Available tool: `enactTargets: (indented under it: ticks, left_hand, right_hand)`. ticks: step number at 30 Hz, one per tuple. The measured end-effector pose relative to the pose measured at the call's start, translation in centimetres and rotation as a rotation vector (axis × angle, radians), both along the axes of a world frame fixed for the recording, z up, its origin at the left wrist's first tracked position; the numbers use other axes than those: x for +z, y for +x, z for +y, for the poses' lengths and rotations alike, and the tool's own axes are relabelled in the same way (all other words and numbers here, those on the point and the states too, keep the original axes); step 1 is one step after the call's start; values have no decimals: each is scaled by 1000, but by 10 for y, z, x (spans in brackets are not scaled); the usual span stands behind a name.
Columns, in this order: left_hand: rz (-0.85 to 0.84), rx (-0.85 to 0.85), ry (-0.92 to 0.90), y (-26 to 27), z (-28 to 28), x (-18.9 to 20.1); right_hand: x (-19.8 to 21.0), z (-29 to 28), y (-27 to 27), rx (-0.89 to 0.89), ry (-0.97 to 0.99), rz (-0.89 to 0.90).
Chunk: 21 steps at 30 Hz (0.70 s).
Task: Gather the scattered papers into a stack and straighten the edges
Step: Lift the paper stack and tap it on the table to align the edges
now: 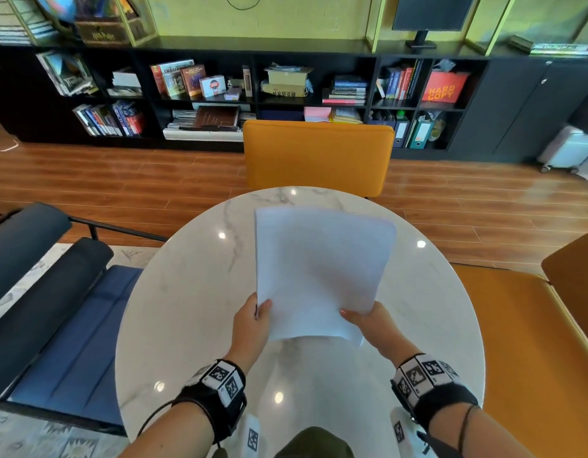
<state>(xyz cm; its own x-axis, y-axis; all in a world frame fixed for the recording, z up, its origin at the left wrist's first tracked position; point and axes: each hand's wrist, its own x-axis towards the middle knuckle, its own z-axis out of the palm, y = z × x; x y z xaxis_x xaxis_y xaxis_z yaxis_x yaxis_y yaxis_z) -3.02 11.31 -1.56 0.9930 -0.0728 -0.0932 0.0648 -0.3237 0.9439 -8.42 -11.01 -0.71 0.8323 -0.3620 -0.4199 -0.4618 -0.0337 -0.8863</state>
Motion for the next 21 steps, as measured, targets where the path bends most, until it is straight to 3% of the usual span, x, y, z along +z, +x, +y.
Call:
enactTargets:
  ticks: [10, 16, 21]
  left_hand:
    - [80, 54, -190, 6, -12, 29]
    - [-2, 86, -200, 5, -4, 24]
    - [-38, 88, -119, 3, 2, 20]
  right_hand:
    - [29, -2, 18, 97, 67, -79]
    - [35, 0, 17, 65, -6, -148]
    - [55, -3, 14, -119, 148, -456]
